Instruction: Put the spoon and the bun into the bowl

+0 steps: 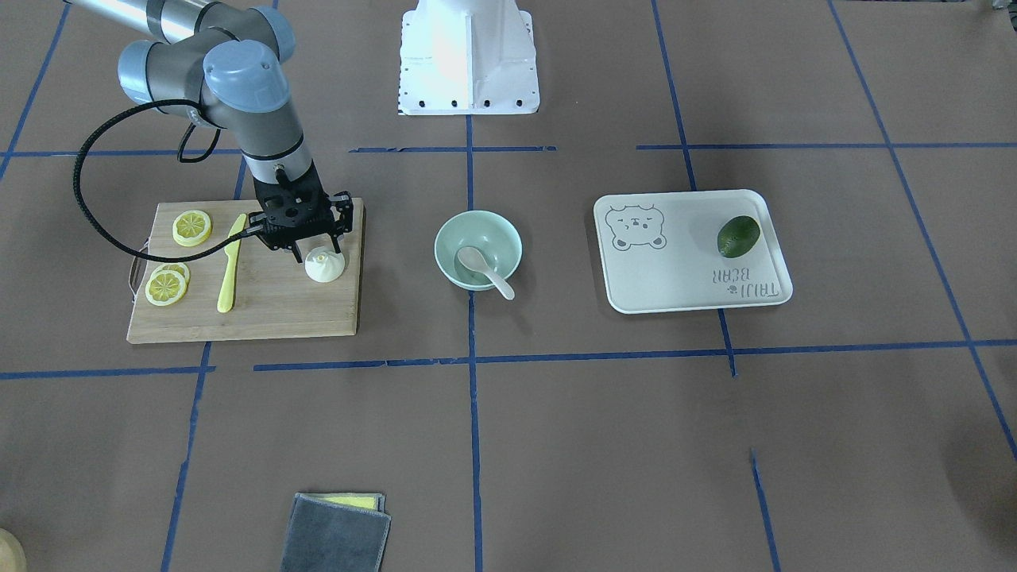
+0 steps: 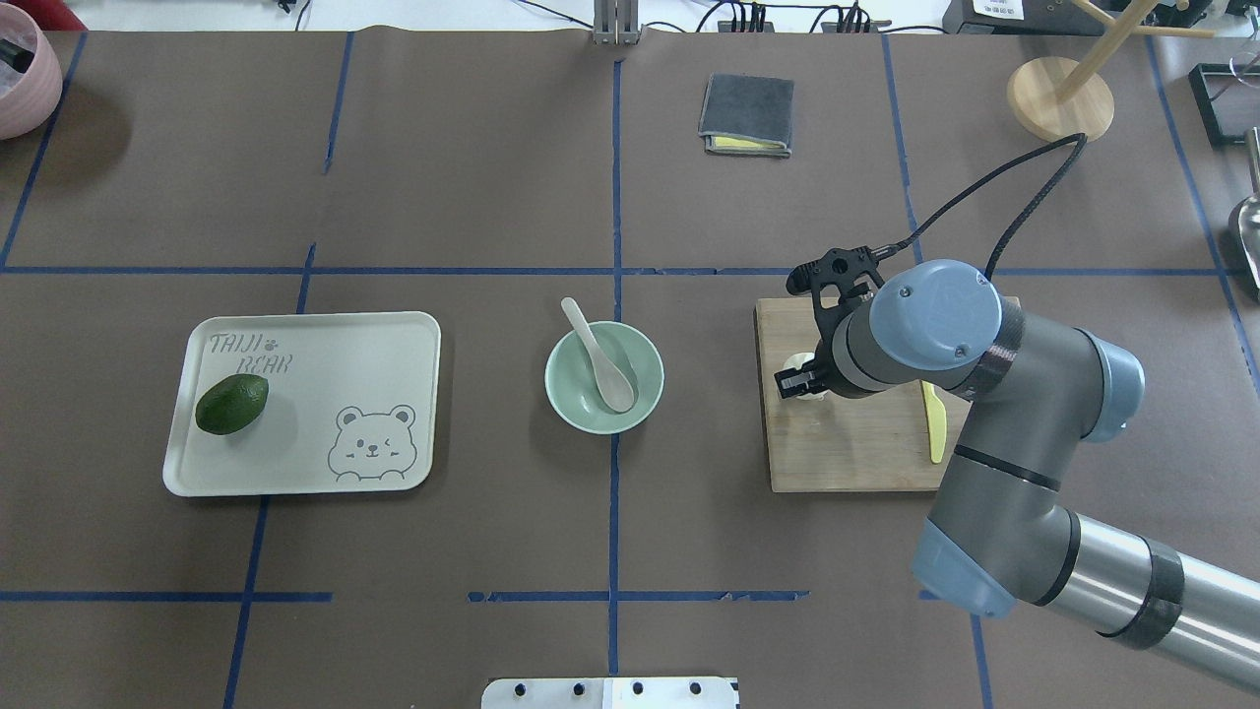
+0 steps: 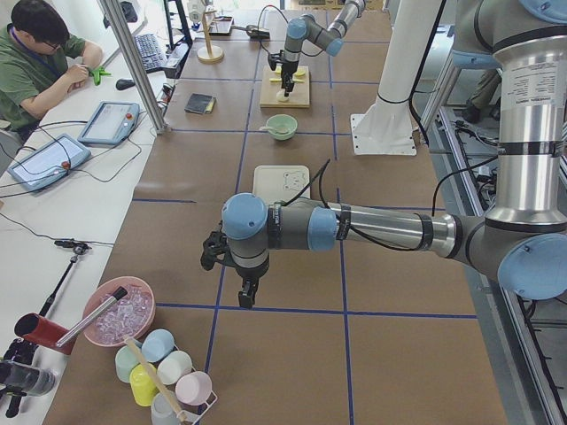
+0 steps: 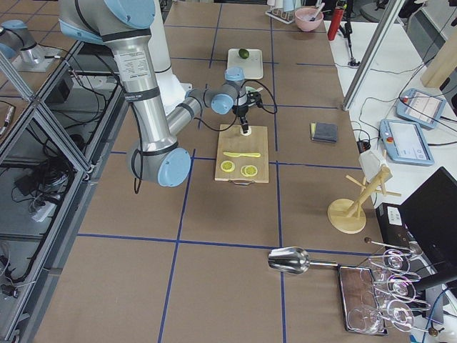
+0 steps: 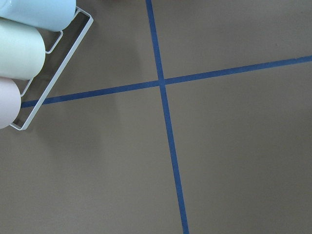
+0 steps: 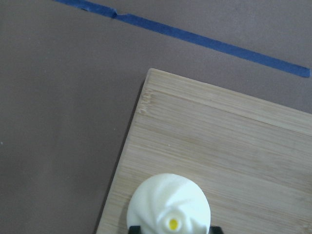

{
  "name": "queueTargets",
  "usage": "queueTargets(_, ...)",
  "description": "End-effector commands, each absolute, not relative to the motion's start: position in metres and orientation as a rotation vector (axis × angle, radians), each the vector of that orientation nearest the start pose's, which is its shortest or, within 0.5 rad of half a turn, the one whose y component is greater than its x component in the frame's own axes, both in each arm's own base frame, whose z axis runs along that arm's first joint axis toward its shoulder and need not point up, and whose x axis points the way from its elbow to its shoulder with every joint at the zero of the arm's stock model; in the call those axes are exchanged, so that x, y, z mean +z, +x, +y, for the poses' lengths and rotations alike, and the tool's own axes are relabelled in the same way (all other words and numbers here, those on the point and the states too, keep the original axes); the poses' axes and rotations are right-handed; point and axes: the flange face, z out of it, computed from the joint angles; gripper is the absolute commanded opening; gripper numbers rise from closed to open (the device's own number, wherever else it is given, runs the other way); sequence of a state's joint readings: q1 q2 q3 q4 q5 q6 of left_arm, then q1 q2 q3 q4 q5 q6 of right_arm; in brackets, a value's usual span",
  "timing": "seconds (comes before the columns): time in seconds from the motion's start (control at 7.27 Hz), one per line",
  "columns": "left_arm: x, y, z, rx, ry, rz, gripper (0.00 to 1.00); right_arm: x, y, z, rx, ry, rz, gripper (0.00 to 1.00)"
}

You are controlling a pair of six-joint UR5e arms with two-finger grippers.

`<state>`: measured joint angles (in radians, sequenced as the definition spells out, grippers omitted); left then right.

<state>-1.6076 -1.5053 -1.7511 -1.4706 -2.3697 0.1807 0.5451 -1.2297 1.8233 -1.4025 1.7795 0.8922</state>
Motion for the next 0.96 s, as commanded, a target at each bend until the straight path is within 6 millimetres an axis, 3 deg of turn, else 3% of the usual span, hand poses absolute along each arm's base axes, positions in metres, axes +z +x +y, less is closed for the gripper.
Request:
queueTargets(0.0, 0.608, -0.079, -0.46, 0.142, 0.103, 0.798, 1.0, 0.348, -0.463, -0.411, -0.206, 0.272, -0.731, 0.0)
queueTargets(0.41, 0.606, -0.079, -0.461, 0.142, 0.107, 0.799, 1.0, 0.324, -0.462, -0.414, -0.192, 0.305, -0.757, 0.0)
queueTargets(0.55, 0.606, -0.079, -0.46, 0.141, 0.107, 0.799, 1.0, 0.291, -0.465, -0.415, -0.155, 0.311, -0.794, 0.0)
queueTargets(0.83, 0.604, -0.078, -0.461, 0.142, 0.109, 0.8, 1.0, 0.182, -0.489, -0.423, -0.072, 0.262, -0.79, 0.0)
